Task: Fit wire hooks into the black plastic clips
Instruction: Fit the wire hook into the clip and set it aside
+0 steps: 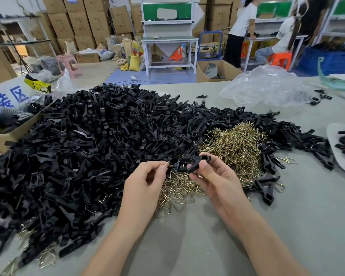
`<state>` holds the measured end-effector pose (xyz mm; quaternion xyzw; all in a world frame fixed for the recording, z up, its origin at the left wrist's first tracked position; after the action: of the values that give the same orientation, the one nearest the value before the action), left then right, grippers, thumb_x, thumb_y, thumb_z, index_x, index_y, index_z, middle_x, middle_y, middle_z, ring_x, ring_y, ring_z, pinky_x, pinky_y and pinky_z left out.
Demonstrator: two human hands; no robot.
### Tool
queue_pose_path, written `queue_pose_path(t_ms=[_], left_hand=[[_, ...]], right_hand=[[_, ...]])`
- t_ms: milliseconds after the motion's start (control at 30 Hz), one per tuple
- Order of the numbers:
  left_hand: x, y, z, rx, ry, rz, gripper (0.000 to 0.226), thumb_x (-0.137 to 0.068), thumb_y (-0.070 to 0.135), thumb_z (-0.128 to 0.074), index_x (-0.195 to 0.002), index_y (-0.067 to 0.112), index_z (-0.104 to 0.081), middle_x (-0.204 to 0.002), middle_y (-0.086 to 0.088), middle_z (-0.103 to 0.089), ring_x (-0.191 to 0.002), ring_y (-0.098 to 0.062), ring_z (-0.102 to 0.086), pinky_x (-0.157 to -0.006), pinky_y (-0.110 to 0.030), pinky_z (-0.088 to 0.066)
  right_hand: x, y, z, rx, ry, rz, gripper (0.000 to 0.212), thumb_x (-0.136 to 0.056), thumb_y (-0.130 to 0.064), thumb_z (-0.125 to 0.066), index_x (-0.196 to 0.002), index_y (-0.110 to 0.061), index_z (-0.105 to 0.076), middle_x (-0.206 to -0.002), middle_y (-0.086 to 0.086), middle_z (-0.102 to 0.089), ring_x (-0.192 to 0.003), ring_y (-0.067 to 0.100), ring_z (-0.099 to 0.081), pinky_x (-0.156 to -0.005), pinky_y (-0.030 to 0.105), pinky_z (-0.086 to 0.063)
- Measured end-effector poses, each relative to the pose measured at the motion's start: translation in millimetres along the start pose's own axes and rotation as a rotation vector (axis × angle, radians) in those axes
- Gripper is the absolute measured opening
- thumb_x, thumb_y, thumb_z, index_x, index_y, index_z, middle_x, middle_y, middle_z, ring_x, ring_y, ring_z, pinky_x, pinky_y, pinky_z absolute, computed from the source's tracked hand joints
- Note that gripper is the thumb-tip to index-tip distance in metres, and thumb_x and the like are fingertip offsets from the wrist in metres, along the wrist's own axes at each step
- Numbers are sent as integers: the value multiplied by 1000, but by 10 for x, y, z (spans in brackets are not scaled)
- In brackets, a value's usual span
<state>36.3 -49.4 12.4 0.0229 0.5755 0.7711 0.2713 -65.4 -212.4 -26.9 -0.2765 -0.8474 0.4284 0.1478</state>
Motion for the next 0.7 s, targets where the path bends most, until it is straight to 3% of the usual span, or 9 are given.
queue_pose_path(t_ms=[167, 233, 500, 700], left_hand=[[138, -124, -467, 707, -237, 386, 14, -84, 19, -68, -87, 16, -82, -74, -2, -70, -67, -7, -62, -63, -18, -53], [189, -115, -575, 850, -278, 464, 18, -78, 20, -68, -87, 12, -82, -77, -4, -71, -65, -7, -64, -61, -18, -55], [278, -210, -688, 975, -319, 626, 19, -78, 26, -71, -89, 15, -81, -84, 2, -70, -66, -6, -63, -61, -21, -51], [283, -246, -691, 998, -226, 622, 23, -77, 22, -71, -93, 8, -79, -80, -1, -69, -63, -6, -61, -58, -20, -54]], right_hand=[[28, 40, -109, -96, -75, -20, 31, -86, -8, -64, -115, -1, -59, -117, 16, -72, -105, 24, -72, -82, 24, -58], [37, 62, -158, -105, -115, -32, 31, -87, -7, -63, -117, 0, -57, -121, 17, -71, -105, 24, -72, -82, 23, -58], [44, 66, -220, -80, -150, 1, 32, -85, -2, -59, -117, -1, -55, -119, 13, -73, -108, 23, -71, -84, 23, -57], [50, 47, -218, 91, -157, 84, 28, -86, -12, -63, -113, -9, -59, -122, 8, -72, -113, 22, -69, -89, 24, -55]])
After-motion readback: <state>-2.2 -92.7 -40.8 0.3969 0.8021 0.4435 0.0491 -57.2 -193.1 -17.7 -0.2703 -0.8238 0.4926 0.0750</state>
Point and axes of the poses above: each hand's wrist, its own x-axis away from the middle knuckle, its own z-axis out of the back of the hand, y = z × x, the point moved 10 cm from there along -x, towards the middle knuckle
